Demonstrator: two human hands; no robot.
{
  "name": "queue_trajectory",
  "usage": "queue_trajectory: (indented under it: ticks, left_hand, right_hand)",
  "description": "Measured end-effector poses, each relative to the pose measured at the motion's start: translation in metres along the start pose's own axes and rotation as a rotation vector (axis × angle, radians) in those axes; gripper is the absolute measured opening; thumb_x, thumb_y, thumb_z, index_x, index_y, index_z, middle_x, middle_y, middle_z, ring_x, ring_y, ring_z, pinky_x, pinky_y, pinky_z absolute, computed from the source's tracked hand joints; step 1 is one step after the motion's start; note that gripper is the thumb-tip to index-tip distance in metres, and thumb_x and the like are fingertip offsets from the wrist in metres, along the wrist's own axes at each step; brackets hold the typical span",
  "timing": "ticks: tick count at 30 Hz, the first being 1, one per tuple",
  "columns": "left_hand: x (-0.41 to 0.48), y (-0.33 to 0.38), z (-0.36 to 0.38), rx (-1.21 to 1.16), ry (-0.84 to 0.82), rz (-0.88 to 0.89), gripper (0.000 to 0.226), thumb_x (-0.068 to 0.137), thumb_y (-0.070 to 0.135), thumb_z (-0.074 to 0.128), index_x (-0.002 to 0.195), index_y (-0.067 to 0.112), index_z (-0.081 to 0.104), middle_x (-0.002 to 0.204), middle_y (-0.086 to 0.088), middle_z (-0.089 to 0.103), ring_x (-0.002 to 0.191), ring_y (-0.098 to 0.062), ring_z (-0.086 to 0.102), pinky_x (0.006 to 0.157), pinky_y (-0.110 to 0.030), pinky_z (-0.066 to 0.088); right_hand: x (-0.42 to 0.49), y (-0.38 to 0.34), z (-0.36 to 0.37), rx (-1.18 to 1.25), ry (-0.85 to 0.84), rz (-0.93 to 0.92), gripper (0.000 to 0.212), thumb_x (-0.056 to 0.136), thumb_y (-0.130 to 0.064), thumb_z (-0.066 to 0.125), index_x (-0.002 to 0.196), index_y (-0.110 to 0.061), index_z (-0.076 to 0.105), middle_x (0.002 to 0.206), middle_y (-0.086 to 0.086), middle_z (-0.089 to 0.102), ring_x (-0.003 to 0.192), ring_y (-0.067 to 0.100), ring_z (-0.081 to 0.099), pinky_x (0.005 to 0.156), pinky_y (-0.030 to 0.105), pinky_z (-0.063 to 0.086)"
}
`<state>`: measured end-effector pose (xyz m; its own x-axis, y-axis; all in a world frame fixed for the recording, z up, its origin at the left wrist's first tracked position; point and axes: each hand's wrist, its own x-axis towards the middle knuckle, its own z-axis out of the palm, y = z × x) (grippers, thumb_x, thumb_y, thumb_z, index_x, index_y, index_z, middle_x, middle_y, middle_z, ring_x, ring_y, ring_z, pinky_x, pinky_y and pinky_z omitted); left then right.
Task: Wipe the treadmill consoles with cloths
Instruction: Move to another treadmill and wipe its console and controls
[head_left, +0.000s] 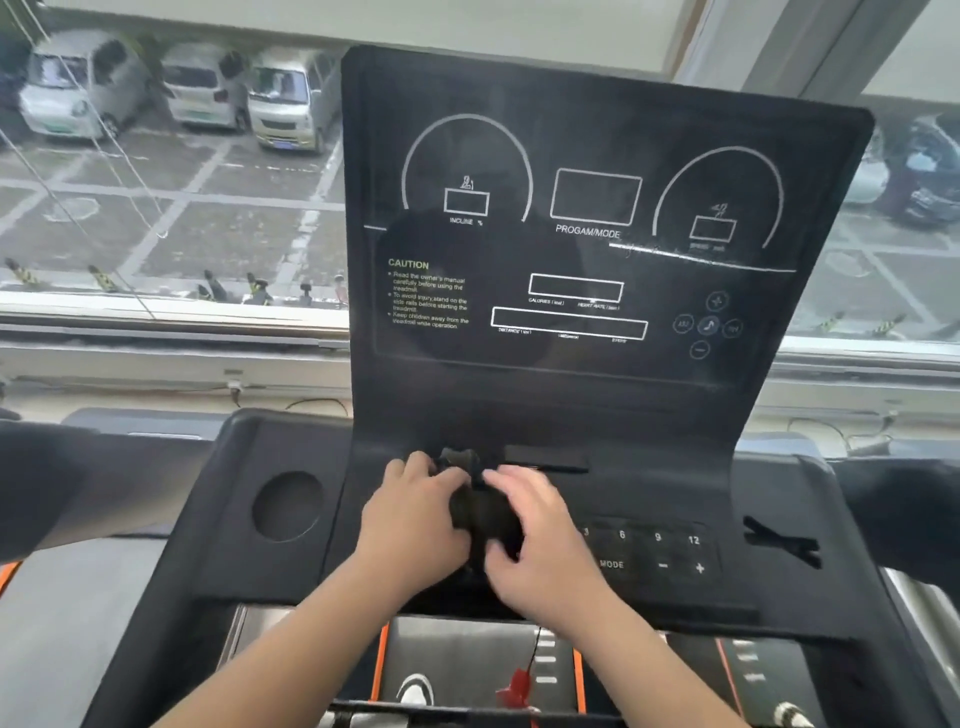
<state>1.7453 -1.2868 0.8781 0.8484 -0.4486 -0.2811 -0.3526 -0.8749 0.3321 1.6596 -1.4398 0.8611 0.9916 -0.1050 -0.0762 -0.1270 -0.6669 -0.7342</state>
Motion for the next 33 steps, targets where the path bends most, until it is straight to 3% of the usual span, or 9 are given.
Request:
queue_trajectory:
  ticks: [4, 8, 12, 16, 18, 21, 27, 30, 33]
  left_hand:
    - [-0.016, 0.017, -0.006, -0.591, -0.095, -0.068, 0.041, 0.078, 0.029, 0.064, 0.117, 0.04, 0.062, 0.101, 0.014, 0.071, 0.096, -0.009, 0.068, 0.085, -0.031, 0.058]
    - [-0.037, 0.021, -0.016, -1.016, 0.0, -0.292, 0.054, 0.088, -0.004, 0.061, 0.128, 0.032, 0.059, 0.111, 0.012, 0.075, 0.093, 0.0, 0.071, 0.082, -0.021, 0.054]
    - [-0.04, 0.04, -0.005, -1.046, 0.058, -0.422, 0.054, 0.075, 0.01, 0.066, 0.125, 0.03, 0.066, 0.098, 0.011, 0.079, 0.098, -0.014, 0.071, 0.089, -0.034, 0.057]
    - [-0.033, 0.07, 0.014, -1.035, 0.18, -0.436, 0.044, 0.087, 0.0, 0.065, 0.124, 0.025, 0.066, 0.104, 0.005, 0.078, 0.098, -0.013, 0.071, 0.088, -0.032, 0.055]
    - [-0.029, 0.087, 0.023, -0.957, 0.252, -0.387, 0.045, 0.089, -0.003, 0.061, 0.127, 0.021, 0.065, 0.114, 0.005, 0.073, 0.105, -0.008, 0.068, 0.099, -0.033, 0.054]
    - [-0.025, 0.108, 0.033, -0.92, 0.29, -0.311, 0.042, 0.091, -0.005, 0.059, 0.123, 0.022, 0.067, 0.112, 0.009, 0.072, 0.104, -0.005, 0.067, 0.101, -0.032, 0.054]
    - [-0.023, 0.15, 0.05, -0.942, 0.316, -0.232, 0.037, 0.089, -0.009, 0.053, 0.088, 0.023, 0.072, 0.082, 0.002, 0.076, 0.065, -0.014, 0.065, 0.055, -0.024, 0.052]
    - [-0.022, 0.171, 0.063, -0.891, 0.279, -0.153, 0.034, 0.089, -0.007, 0.057, 0.086, 0.024, 0.072, 0.081, 0.009, 0.076, 0.06, -0.01, 0.062, 0.059, -0.029, 0.054]
    - [-0.024, 0.182, 0.072, -0.877, 0.253, -0.105, 0.033, 0.089, -0.007, 0.059, 0.086, 0.024, 0.072, 0.081, 0.01, 0.077, 0.065, -0.004, 0.065, 0.061, -0.017, 0.052]
  right_hand:
    - [0.005, 0.004, -0.006, -0.147, -0.241, -0.157, 0.101, 0.08, -0.028, 0.062, 0.167, -0.027, 0.011, 0.175, -0.007, 0.01, 0.161, 0.011, 0.01, 0.129, 0.037, 0.021]
    - [0.011, 0.002, -0.007, -0.384, -0.354, -0.16, 0.113, 0.07, -0.073, 0.066, 0.164, -0.032, 0.02, 0.174, -0.001, 0.014, 0.158, 0.021, 0.014, 0.129, 0.044, 0.019]
    - [0.013, 0.018, 0.002, -0.583, -0.13, -0.335, 0.064, 0.068, -0.052, 0.076, 0.123, -0.026, 0.058, 0.123, -0.001, 0.061, 0.116, 0.029, 0.059, 0.092, 0.044, 0.05]
    - [0.011, 0.037, -0.023, -0.616, -0.074, -0.337, 0.048, 0.067, -0.049, 0.075, 0.106, -0.024, 0.06, 0.103, -0.002, 0.066, 0.101, 0.028, 0.063, 0.08, 0.042, 0.05]
    - [0.007, 0.054, -0.042, -0.615, -0.016, -0.286, 0.046, 0.062, -0.055, 0.069, 0.097, -0.026, 0.061, 0.094, -0.004, 0.066, 0.093, 0.027, 0.065, 0.074, 0.039, 0.05]
    - [-0.006, 0.088, -0.076, -0.592, 0.022, -0.165, 0.04, 0.068, -0.053, 0.058, 0.1, -0.029, 0.063, 0.098, -0.006, 0.064, 0.097, 0.026, 0.062, 0.077, 0.039, 0.048]
    - [-0.048, 0.148, -0.14, -0.606, 0.071, 0.051, 0.045, 0.075, -0.059, 0.054, 0.113, -0.035, 0.058, 0.11, -0.012, 0.057, 0.108, 0.02, 0.054, 0.086, 0.035, 0.045]
    - [-0.075, 0.169, -0.152, -0.694, 0.103, 0.074, 0.045, 0.067, -0.057, 0.066, 0.104, -0.032, 0.062, 0.1, -0.009, 0.059, 0.094, 0.023, 0.059, 0.076, 0.036, 0.048]
    - [-0.096, 0.179, -0.146, -0.726, 0.195, 0.059, 0.047, 0.054, -0.051, 0.076, 0.091, -0.026, 0.063, 0.085, -0.005, 0.057, 0.076, 0.025, 0.059, 0.061, 0.036, 0.049]
